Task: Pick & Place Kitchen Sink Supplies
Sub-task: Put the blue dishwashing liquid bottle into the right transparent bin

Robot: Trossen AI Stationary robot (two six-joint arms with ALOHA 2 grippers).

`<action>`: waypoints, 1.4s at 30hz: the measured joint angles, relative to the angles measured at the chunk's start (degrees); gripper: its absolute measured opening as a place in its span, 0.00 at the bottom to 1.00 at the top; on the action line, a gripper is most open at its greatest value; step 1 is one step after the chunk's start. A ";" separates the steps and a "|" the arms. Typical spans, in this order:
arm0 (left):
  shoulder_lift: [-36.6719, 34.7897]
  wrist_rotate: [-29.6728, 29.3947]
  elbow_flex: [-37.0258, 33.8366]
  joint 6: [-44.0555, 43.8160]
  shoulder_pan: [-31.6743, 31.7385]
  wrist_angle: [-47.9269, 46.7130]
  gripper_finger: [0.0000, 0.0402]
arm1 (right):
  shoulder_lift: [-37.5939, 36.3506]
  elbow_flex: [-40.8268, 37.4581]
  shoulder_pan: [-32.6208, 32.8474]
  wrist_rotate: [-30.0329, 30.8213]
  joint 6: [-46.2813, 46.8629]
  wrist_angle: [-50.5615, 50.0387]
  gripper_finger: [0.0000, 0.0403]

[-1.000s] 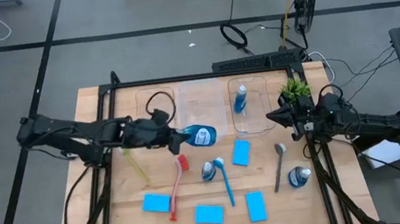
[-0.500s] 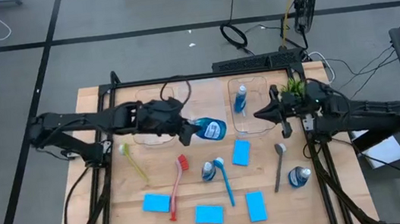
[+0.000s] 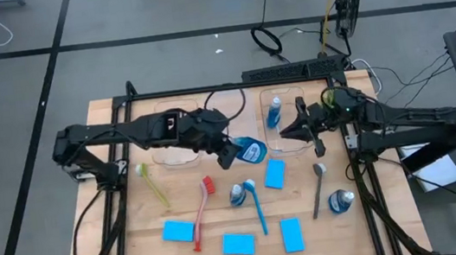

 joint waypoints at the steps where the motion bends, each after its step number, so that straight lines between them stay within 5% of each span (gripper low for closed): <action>1: 0.65 0.46 0.54 0.49 0.18 0.03 0.38 | 0.54 0.23 0.00 -0.26 0.18 0.01 0.11; 15: 6.12 4.88 4.40 5.14 0.74 2.52 0.38 | 6.13 5.75 0.00 -0.34 0.95 0.30 0.44; 42: 7.70 7.04 4.40 9.99 0.74 8.97 0.38 | 15.12 7.58 -0.02 -9.18 2.94 7.06 0.50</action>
